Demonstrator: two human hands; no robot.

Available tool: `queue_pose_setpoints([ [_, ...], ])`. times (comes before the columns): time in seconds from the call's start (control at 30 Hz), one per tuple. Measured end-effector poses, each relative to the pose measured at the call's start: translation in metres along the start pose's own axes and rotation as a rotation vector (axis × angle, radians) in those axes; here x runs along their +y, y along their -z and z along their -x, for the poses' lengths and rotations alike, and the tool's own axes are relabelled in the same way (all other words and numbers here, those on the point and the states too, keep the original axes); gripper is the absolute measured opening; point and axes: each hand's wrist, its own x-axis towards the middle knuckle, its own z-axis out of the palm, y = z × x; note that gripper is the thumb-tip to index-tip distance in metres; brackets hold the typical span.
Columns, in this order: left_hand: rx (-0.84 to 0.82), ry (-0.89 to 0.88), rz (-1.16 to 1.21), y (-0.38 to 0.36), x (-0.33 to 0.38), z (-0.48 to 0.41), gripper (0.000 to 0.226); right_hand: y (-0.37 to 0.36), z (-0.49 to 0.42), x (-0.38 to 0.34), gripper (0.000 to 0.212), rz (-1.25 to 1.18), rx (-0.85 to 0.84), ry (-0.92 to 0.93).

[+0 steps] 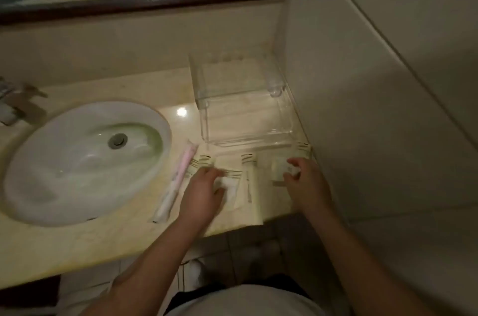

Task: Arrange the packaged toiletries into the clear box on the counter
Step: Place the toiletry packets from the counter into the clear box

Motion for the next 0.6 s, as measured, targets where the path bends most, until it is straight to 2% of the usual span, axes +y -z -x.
queue_pose_setpoints([
  [0.07, -0.029, -0.069, -0.185, -0.005, 0.001, -0.01, 0.053, -0.002, -0.012, -0.002, 0.039, 0.09, -0.049, 0.083],
  [0.13, -0.052, -0.074, -0.33, -0.002, 0.003, -0.019, 0.064, -0.002, -0.023, -0.005, 0.046, 0.137, -0.116, 0.122],
  [0.27, -0.154, -0.047, -0.523, 0.0, 0.007, -0.033, 0.066, -0.006, -0.045, -0.003, 0.059, 0.284, -0.262, 0.13],
  [0.43, -0.203, -0.034, -0.56, 0.005, 0.01, -0.044, 0.057, -0.014, -0.06, -0.004, 0.054, 0.456, -0.332, 0.113],
  [0.6, -0.306, -0.143, -0.55, 0.008, 0.012, -0.054, 0.062, -0.018, -0.071, -0.01, 0.048, 0.418, -0.329, 0.07],
])
